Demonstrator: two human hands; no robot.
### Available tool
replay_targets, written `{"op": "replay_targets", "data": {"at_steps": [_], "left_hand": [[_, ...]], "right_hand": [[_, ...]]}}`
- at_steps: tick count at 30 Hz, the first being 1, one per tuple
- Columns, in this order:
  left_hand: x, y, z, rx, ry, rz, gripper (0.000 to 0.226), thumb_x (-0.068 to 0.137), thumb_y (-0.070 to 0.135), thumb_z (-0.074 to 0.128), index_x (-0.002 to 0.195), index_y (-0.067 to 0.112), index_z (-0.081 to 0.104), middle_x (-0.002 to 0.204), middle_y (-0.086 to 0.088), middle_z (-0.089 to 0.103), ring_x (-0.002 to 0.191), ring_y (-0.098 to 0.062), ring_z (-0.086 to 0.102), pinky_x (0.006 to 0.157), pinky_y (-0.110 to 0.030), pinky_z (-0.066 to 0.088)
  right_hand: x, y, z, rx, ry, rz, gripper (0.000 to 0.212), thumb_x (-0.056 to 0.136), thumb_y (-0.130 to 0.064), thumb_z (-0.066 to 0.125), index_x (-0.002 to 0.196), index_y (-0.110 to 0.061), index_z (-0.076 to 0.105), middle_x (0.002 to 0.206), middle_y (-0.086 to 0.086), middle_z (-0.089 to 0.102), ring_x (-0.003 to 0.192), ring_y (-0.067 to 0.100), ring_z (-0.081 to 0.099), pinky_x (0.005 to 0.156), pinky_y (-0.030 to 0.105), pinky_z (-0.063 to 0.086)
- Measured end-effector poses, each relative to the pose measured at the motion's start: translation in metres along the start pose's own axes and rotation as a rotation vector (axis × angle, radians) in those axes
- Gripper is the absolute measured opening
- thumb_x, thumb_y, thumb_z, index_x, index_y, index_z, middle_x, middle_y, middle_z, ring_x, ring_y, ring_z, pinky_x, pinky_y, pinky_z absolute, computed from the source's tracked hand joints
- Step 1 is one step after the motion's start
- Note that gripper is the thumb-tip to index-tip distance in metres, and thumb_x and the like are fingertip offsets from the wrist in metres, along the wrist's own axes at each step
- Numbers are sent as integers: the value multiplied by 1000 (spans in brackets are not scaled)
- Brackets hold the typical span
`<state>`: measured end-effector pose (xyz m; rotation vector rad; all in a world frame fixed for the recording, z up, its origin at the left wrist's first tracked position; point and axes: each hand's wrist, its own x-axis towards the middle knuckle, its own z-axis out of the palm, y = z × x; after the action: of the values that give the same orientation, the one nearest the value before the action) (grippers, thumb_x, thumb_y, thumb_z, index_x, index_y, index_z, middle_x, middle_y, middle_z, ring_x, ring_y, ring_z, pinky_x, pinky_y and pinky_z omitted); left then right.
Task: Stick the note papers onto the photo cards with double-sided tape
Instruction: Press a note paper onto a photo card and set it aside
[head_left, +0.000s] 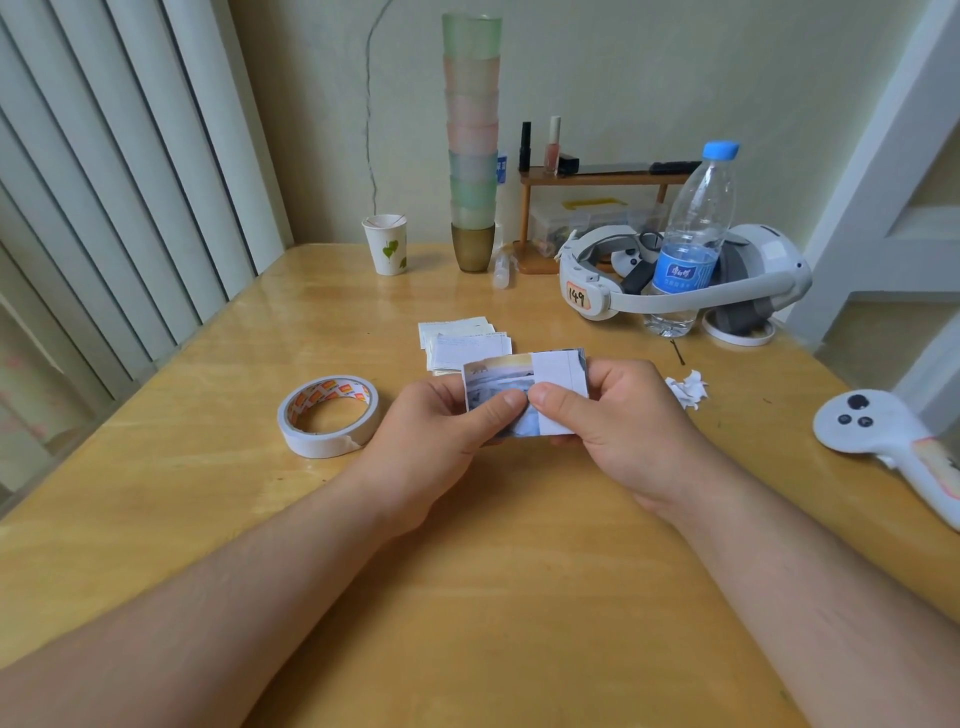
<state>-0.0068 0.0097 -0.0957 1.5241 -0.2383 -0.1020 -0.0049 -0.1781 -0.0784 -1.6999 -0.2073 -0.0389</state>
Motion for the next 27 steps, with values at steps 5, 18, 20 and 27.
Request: {"op": "replay_targets", "data": {"at_steps": [5,18,20,27], "left_hand": [[1,0,0,-6,-5,11,23,103,13,63,123,10,74,119,-12,78,118,-33,71,113,-52,49],[2,-5,-4,128,-31,15,22,103,20,67,122,15,76,117,-7,79,115,-30,73,110,-54,51],[1,-6,-3,148,-48,17,22,104,16,64,124,14,75,118,-3,79,115,-24,73,111,-50,51],[1,-5,-4,135,-42,-4,24,99,29,70,119,18,77,117,-6,79,114,-25,73,110,-56,49]], "right_hand": [[0,0,2,9,-2,-2,7,95,-12,74,92,-17,77,86,1,81,80,14,77,70,26,57],[-3,0,2,-49,-97,-21,19,96,-5,66,99,-19,78,94,-3,81,91,16,78,82,32,60],[-3,-2,1,-59,-101,-20,23,95,-1,64,93,-19,78,89,-3,81,84,15,77,75,28,58],[1,1,-4,-64,-90,0,13,95,-10,71,102,-19,79,98,-4,81,94,16,78,89,37,60]]}}
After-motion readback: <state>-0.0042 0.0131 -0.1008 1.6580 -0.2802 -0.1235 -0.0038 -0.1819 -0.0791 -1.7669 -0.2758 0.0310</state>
